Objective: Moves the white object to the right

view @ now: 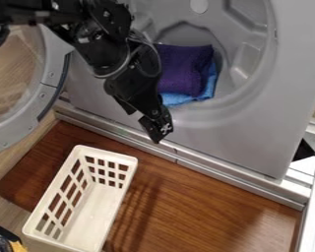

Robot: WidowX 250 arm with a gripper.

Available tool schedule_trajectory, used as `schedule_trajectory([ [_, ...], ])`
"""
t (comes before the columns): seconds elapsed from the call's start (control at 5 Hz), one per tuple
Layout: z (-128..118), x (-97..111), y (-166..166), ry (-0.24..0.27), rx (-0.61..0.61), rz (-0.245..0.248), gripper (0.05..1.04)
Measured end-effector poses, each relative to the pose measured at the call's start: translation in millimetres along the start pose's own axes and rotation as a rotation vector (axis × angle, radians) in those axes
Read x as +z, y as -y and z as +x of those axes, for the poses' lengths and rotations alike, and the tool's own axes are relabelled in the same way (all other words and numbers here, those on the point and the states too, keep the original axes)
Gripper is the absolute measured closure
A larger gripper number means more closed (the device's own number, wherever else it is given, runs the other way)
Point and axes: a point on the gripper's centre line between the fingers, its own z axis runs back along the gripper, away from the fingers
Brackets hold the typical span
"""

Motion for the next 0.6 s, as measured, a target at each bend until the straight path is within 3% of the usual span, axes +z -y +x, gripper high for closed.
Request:
schedule_trajectory([
  [0.2,-5.7,-3.0,2.9,-0.015,-0.001,-0.013,0.083],
  [0.6,-74.9,1.9,-34.9,-0.080,0.139,0.052,0.083],
])
